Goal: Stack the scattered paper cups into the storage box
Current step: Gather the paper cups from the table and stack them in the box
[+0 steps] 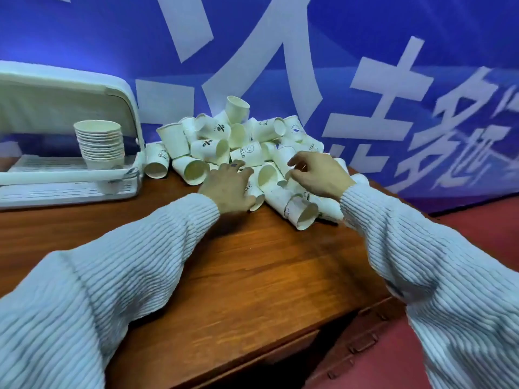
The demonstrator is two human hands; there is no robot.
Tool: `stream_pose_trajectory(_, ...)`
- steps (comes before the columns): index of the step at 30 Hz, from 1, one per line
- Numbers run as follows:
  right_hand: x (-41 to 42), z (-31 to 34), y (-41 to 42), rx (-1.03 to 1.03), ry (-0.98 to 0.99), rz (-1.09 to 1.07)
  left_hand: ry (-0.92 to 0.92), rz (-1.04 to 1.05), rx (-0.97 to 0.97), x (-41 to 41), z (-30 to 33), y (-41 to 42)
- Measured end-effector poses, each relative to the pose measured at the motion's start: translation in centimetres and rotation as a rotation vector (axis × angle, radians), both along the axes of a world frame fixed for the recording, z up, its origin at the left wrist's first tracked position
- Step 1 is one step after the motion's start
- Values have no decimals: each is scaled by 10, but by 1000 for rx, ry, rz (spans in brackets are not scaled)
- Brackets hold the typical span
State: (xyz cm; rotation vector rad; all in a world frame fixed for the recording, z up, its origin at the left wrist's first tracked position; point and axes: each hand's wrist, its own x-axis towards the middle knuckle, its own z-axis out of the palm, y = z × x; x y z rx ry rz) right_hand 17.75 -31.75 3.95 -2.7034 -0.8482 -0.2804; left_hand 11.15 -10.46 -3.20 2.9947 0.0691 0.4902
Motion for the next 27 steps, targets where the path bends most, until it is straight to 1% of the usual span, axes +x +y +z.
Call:
stream_pose_trajectory(4,-3,-13,-19,-148,3,-77,19,111,-165,10,-10,-12)
stream_pose_trajectory(6,-8,-20,-18,-211,17,-153,-13,177,-176,12,-12,-17)
stream_pose_trajectory(8,-15,-26,-15,-333,26,-214,-40,219,-176,13,-13,-20)
stream_pose_trajectory(10,-17,-33,-15,-417,75,-228,-48,238,-199,13,-14,-20)
stream_pose_trajectory(12,-14,-41,-17,-413,128,-218,-35,241,-257,13,-16,-19)
stream_pose_trajectory(14,-11,-43,-19,-378,126,-214,-33,242,-339,13,-18,-18)
stream_pose_trajectory(16,-12,-31,-21,-350,156,-213,-60,248,-434,11,-18,-18)
stream_pose_trajectory(20,-10,8,-24,-304,314,-196,-98,245,-622,6,-6,-10)
stream_pose_trajectory(23,-9,36,-24,-315,341,-177,-145,217,-681,-3,12,-2)
stream_pose_trajectory(25,-8,50,-21,-309,329,-166,-211,213,-675,-13,24,4)
stream_pose_trajectory(27,-9,60,-16,-233,311,-147,-293,208,-663,-22,35,12)
